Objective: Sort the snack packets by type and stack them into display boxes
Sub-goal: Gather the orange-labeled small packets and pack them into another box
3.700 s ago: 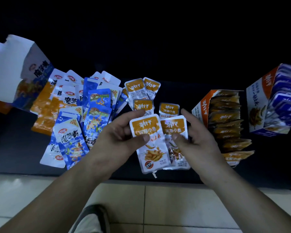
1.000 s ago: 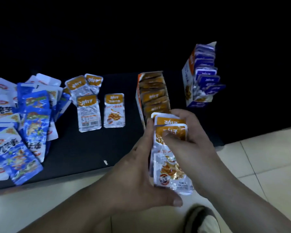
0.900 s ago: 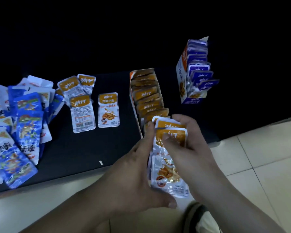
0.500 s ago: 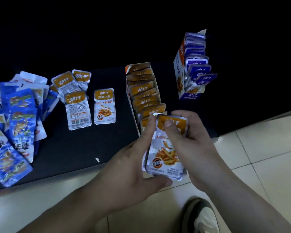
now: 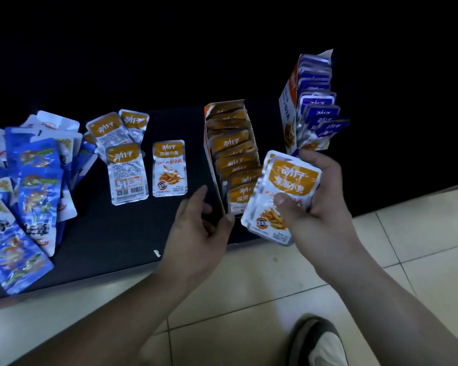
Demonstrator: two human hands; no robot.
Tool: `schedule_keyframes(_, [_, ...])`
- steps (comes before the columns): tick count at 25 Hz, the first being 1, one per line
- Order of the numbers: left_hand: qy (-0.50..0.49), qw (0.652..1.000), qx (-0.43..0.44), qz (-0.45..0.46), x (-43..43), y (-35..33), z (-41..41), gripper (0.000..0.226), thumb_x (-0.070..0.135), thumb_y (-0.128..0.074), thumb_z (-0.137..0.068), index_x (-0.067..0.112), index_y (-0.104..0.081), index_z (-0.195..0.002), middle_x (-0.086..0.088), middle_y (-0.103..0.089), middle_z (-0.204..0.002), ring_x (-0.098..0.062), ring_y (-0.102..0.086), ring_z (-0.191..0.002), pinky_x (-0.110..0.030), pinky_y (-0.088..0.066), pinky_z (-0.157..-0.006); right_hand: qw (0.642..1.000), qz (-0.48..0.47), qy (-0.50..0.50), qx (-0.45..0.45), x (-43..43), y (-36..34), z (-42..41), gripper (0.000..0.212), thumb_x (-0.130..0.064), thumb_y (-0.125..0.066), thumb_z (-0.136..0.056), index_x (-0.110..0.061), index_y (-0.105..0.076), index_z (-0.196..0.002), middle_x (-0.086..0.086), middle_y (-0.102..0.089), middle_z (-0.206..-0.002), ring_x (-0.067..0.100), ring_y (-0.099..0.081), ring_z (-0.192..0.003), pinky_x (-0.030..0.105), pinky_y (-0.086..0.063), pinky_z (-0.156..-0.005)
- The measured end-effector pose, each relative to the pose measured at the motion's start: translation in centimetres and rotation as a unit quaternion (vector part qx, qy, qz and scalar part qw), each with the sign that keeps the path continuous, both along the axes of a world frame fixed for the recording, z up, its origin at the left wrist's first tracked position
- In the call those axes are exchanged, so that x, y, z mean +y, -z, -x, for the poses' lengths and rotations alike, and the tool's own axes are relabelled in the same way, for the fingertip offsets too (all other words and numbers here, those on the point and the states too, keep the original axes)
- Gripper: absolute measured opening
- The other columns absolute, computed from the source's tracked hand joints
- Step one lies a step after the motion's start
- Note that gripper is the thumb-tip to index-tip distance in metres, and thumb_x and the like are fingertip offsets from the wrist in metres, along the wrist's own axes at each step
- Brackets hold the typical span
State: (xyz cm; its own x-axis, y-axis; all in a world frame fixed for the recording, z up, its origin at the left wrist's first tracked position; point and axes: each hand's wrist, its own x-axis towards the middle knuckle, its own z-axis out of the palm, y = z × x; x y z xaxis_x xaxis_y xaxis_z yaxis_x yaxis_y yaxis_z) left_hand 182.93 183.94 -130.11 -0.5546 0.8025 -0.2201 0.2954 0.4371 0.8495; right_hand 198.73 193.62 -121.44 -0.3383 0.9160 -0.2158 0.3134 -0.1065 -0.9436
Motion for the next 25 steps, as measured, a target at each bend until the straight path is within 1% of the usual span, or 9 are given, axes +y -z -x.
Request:
schedule_keyframes(5, [0.055,0.997,-0.033,-0.035,2.8,2.1,0.4,0.059,0.05,-0.068,-0.088,0.041,-0.049,-0.143,0.008,-0.062,-0.118,-0.009,-0.065,-0.105,-0.04,-0.059,-0.089,0.998,-0.043,-0.05,0.007,0.3,0.6,2.0,0.083,0.001,-0.067,-0.094,-0.057,-0.03,-0.138,-0.033,-0.061,-0.114,-0.011,-0.063,-0.106,0.01,-0.054,-0.078])
schedule_keyframes(9, [0.044,0.993,-0.101,-0.035,2.3,2.8,0.4,0.063,0.039,-0.067,-0.089,0.053,-0.044,-0.145,0.004,-0.064,-0.125,-0.014,-0.065,-0.116,-0.045,-0.055,-0.099,0.997,-0.061,-0.045,0.032,0.8,1.4,3.5,0.064,0.004,-0.068,-0.092,-0.039,-0.045,-0.132,-0.02,-0.064,-0.114,-0.007,-0.064,-0.105,0.012,-0.055,-0.078])
schedule_keyframes(11, [0.051,0.992,-0.114,-0.033,1.4,2.9,0.6,0.065,0.034,-0.066,-0.091,0.054,-0.042,-0.147,0.001,-0.063,-0.125,-0.015,-0.066,-0.114,-0.046,-0.055,-0.1,0.994,-0.077,-0.063,0.034,0.6,2.4,4.2,0.061,0.004,-0.066,-0.092,-0.04,-0.042,-0.128,-0.017,-0.063,-0.116,-0.003,-0.063,-0.109,0.016,-0.056,-0.082])
schedule_keyframes(14, [0.07,0.995,-0.07,-0.03,0.6,2.1,1.2,0.063,0.029,-0.067,-0.094,0.052,-0.043,-0.147,0.004,-0.061,-0.117,-0.001,-0.059,-0.107,-0.024,-0.052,-0.095,0.991,-0.11,-0.074,0.024,-0.2,4.7,4.4,0.062,-0.012,-0.063,-0.092,-0.054,-0.033,-0.128,-0.004,-0.057,-0.132,0.022,-0.057,-0.126,0.046,-0.056,-0.097])
schedule_keyframes(16, [0.085,0.995,-0.04,-0.027,0.5,1.8,1.6,0.064,0.03,-0.067,-0.094,0.05,-0.042,-0.149,0.007,-0.058,-0.115,0.001,-0.057,-0.101,-0.023,-0.053,-0.09,0.985,-0.149,-0.083,0.032,-0.2,5.8,3.9,0.059,-0.015,-0.061,-0.094,-0.04,-0.031,-0.137,0.009,-0.048,-0.143,0.03,-0.053,-0.131,0.054,-0.053,-0.098])
schedule_keyframes(18, [0.096,0.994,-0.048,-0.022,0.4,1.8,1.9,0.069,0.031,-0.068,-0.093,0.051,-0.037,-0.152,0.011,-0.055,-0.117,-0.003,-0.06,-0.095,-0.03,-0.056,-0.088,0.975,-0.189,-0.116,0.032,0.6,6.2,3.2,0.057,-0.008,-0.061,-0.098,-0.019,-0.027,-0.142,0.011,-0.038,-0.151,0.027,-0.054,-0.132,0.051,-0.055,-0.098])
schedule_keyframes(22, [0.13,0.991,-0.028,-0.026,0.2,1.2,2.4,0.081,0.03,-0.072,-0.093,0.047,-0.026,-0.158,0.016,-0.05,-0.117,-0.005,-0.061,-0.097,-0.019,-0.052,-0.085,0.956,-0.245,-0.157,-0.028,1.8,5.9,2.3,0.06,-0.01,-0.066,-0.097,-0.006,-0.028,-0.144,0.008,-0.031,-0.159,0.015,-0.052,-0.135,0.031,-0.057,-0.095])
schedule_keyframes(24, [0.159,0.987,0.012,-0.024,0.5,0.8,2.9,0.085,0.031,-0.074,-0.091,0.044,-0.025,-0.159,0.017,-0.05,-0.113,-0.003,-0.059,-0.097,-0.009,-0.046,-0.08,0.955,-0.254,-0.145,-0.037,1.5,6.0,2.1,0.058,-0.018,-0.065,-0.097,-0.013,-0.032,-0.144,0.011,-0.027,-0.161,0.004,-0.046,-0.139,0.021,-0.053,-0.097])
schedule_keyframes(25, [0.175,0.984,0.032,-0.015,0.6,0.7,3.1,0.086,0.034,-0.075,-0.091,0.042,-0.025,-0.159,0.017,-0.049,-0.112,-0.001,-0.058,-0.098,-0.006,-0.044,-0.078,0.964,-0.227,-0.134,-0.036,1.1,5.9,2.0,0.057,-0.024,-0.065,-0.097,-0.022,-0.033,-0.143,0.01,-0.033,-0.159,0.001,-0.048,-0.136,0.025,-0.054,-0.098])
